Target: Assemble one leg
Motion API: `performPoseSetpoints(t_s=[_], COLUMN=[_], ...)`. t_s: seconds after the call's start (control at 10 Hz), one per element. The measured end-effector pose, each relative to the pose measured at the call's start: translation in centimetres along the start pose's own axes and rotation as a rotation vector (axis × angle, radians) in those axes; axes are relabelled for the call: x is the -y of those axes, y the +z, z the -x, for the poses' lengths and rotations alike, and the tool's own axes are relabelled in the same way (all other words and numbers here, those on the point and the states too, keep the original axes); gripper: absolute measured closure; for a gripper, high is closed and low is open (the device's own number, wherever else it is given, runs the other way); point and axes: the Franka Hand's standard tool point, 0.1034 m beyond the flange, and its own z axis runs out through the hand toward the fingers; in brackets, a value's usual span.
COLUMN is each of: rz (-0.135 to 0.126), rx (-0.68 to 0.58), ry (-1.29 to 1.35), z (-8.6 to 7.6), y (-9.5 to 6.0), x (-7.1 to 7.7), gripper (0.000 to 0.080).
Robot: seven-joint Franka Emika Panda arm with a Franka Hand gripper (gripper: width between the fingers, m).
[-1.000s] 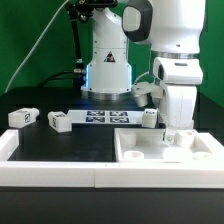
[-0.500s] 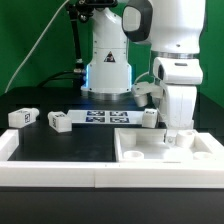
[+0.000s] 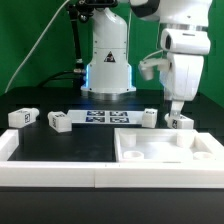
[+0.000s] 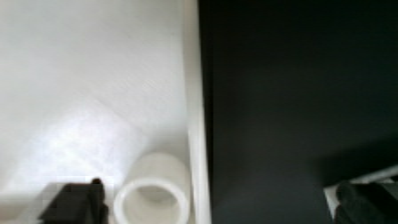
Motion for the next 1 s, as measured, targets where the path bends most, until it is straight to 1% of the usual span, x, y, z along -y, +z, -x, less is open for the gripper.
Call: performPoseSetpoints(t_s=[0.1, 0.3, 0.5, 0.6, 0.7, 0.8, 1.0], rz=[0.014, 0.002, -0.001, 0.007, 0.006, -0.007, -0.013], rx=[-0.001, 0.0, -0.001, -0.022, -0.036, -0.038, -0.06], ry=[0.029, 0.029, 0.209, 0.355, 0.486, 0.606, 0.815], z=[-0.2, 0.0, 0.0, -0.2, -0.6, -1.0, -2.7], y=[-0.8, -0.2, -0.1, 0.1, 0.5, 0.8, 0.9], x=[0.0, 0.2, 0.3, 0.6, 1.5, 2.4, 3.3], gripper=[0.015, 0.015, 0.015, 0.015, 0.015, 0.015, 0.015])
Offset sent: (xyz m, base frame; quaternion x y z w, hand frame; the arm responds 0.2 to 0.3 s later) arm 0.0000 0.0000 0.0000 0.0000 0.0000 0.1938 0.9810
